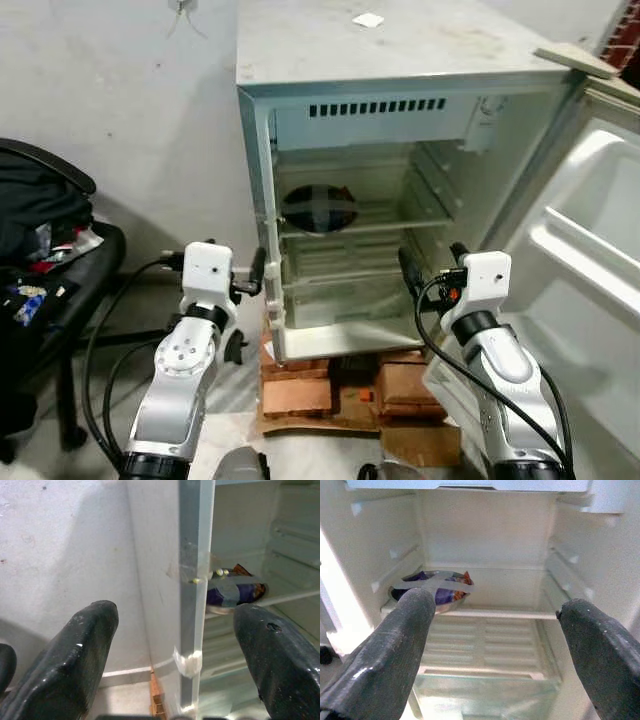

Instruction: Restocking fridge

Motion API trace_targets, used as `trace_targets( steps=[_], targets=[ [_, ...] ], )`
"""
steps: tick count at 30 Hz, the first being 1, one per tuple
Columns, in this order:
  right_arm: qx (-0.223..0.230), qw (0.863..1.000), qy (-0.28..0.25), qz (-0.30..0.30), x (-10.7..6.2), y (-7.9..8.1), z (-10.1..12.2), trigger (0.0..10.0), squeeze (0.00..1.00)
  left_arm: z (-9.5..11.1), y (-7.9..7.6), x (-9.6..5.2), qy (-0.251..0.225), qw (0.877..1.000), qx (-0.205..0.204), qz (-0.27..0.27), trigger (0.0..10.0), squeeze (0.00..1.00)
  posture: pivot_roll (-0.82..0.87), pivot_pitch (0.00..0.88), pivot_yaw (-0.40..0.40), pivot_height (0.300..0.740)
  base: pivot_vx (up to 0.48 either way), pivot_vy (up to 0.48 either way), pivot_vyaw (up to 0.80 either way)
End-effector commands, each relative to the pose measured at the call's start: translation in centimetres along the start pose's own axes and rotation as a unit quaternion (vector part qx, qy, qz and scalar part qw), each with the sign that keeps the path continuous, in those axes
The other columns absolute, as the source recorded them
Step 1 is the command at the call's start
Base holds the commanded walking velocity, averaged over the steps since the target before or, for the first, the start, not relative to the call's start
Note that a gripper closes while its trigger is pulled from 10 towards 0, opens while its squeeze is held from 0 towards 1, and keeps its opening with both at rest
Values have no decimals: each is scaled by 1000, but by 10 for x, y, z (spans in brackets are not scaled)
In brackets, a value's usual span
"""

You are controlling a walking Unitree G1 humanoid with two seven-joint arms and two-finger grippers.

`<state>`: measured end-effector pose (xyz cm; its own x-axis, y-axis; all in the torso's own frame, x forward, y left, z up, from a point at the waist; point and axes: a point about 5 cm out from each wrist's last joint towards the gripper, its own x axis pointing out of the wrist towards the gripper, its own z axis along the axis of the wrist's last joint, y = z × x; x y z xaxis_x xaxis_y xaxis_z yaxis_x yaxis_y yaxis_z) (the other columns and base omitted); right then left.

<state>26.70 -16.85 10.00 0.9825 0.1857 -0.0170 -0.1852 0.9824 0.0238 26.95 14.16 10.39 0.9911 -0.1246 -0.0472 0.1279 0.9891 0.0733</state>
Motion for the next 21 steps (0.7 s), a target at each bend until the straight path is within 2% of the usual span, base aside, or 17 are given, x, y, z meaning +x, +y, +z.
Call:
trace_targets(
  steps=[1, 5, 9, 13, 17, 21],
  targets=[
    [3, 1000, 6, -6, 4, -3, -1, 10000, 0, 1, -2, -2, -5, 1000, -3, 3, 10000, 0, 34, 0, -15, 740, -274, 0, 0],
    [8, 1000, 1, -4, 10, 1, 0, 10000, 0, 1, -2, -4, -7, 1000, 4, 4, 10000, 0, 34, 0, -7, 740, -268, 0, 0],
    [14, 1000, -15, 10, 20, 12, 8, 10000, 0, 3, 9, -3, -8, 1000, 11, 15, 10000, 0, 42, 0, 6, 740, -270, 0, 0],
    [18, 1000, -18, 13, 23, 16, 9, 10000, 0, 5, 13, -1, -10, 1000, 15, 17, 10000, 0, 41, 0, 11, 740, -271, 0, 0],
    [27, 999, -7, -17, 17, 7, 1, 10000, 0, 3, 14, 0, -6, 1000, 11, 21, 10000, 0, 52, 0, -1, 740, -281, 0, 0],
    [26, 999, 3, -36, 7, 0, -6, 10000, 0, -3, 17, -2, 4, 1000, 10, 26, 10000, 0, 33, 0, 25, 740, -280, 0, 0]
  ],
)
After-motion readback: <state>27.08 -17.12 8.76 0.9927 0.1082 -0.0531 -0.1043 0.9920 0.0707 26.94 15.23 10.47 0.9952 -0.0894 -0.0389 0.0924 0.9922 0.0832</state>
